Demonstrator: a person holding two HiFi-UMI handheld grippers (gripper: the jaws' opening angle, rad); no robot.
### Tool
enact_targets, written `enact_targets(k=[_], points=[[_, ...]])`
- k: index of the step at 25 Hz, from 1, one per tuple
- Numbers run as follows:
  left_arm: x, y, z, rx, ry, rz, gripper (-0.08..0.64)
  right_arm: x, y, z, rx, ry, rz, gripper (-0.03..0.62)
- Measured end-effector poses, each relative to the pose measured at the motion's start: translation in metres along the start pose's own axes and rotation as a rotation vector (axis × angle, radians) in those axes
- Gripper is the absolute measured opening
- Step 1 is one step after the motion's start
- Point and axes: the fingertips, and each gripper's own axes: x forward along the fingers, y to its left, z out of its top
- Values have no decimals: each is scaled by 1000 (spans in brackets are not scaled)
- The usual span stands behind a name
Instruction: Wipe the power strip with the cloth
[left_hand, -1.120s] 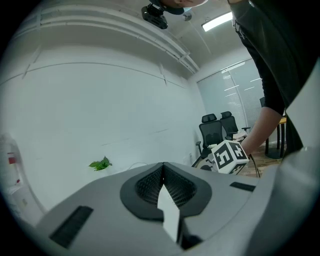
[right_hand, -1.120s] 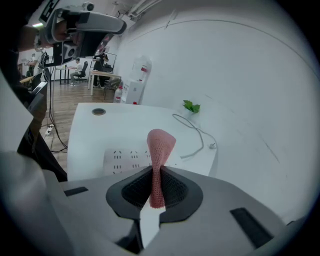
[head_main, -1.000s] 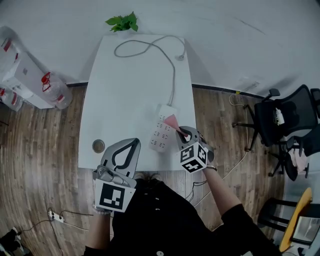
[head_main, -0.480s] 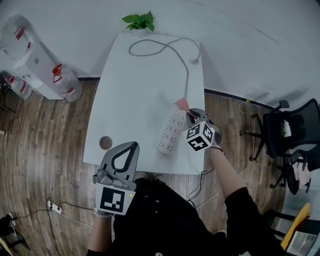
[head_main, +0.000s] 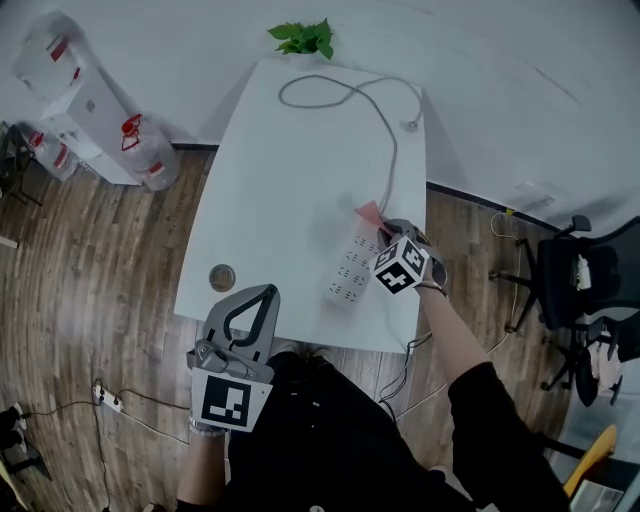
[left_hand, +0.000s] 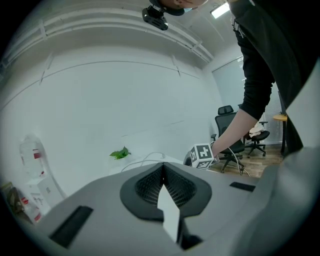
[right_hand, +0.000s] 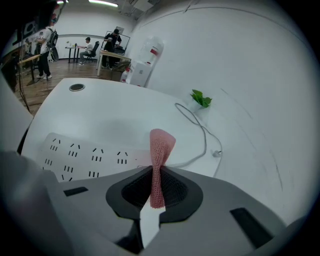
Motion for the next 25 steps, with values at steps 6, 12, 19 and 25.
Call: enact_targets(k=[6, 12, 19, 25], points=[[-3, -1, -2, 0, 2, -1, 14, 1, 31, 0, 11, 1, 113, 60], [-2, -2, 0, 7, -6, -5, 14, -5, 53, 6, 0, -18, 164, 60], [-5, -2, 1, 3, -13, -5, 14, -18, 88, 20, -33, -59, 220, 60], [-5, -4, 1, 1, -18, -9, 14, -29, 118, 28, -50, -96, 262, 60]])
